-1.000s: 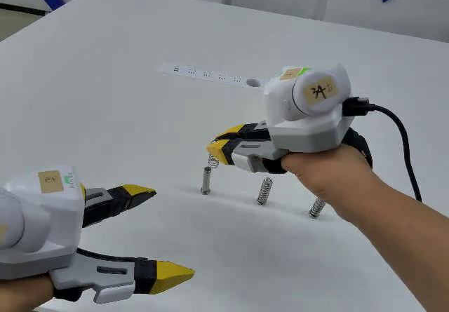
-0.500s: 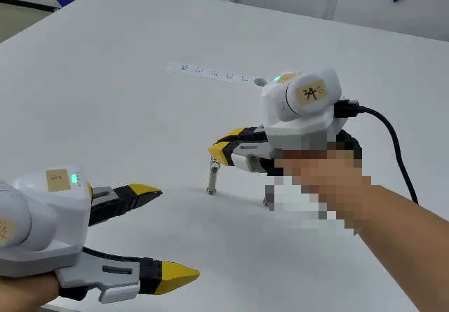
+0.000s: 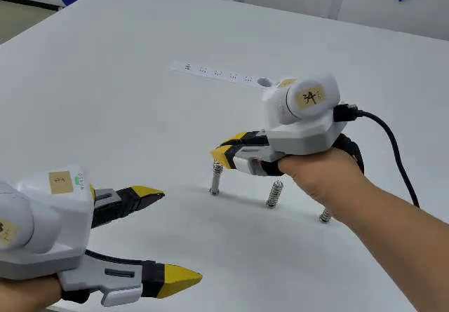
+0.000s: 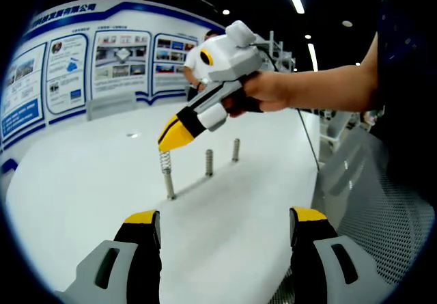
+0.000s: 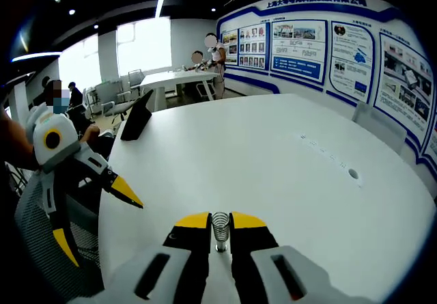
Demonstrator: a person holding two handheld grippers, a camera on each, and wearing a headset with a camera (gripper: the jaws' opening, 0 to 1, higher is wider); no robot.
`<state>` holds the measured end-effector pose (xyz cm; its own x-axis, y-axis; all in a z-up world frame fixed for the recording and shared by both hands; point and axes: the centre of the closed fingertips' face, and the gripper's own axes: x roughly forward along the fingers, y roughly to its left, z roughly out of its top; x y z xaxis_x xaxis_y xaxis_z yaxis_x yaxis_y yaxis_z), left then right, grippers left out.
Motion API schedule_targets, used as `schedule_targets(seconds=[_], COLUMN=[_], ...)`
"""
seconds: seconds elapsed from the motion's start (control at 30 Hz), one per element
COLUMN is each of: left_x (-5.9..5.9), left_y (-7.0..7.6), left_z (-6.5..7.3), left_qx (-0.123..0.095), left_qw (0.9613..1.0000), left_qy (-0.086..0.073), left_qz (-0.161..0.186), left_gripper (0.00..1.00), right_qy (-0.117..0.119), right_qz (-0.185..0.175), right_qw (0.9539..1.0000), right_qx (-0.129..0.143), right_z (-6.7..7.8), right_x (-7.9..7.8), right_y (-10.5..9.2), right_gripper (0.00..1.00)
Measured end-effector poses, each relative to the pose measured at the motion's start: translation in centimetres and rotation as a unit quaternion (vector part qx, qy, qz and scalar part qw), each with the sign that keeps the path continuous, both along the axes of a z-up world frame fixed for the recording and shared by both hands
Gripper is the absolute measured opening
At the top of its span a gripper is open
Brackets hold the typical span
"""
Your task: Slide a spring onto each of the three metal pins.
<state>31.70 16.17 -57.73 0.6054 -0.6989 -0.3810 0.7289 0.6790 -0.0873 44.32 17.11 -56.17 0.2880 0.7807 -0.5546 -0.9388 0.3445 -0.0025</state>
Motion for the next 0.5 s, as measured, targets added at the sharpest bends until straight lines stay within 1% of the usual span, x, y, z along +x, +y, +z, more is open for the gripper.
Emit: schedule_targets(seconds=[0.23,0.5], left_x=[-0.1,-0.1], left_y=[0.0,0.1], left_z=[-0.1,-0.2], left_qx=[0.000,-0.001], left_qw=[1.0000,1.0000], left_qy=[0.001,0.004], left_qz=[0.000,0.003], left_gripper=[0.79,0.79], right_qy=[0.004,0.012], right_qz=[0.000,-0.001], right_qw=[1.0000,0.9999], right_qx=[-0.004,-0.009], right_z=[-0.8,-2.1], right_x=[-0.1,-0.1], right_y=[0.0,0.1], right_gripper=[0.11,0.12])
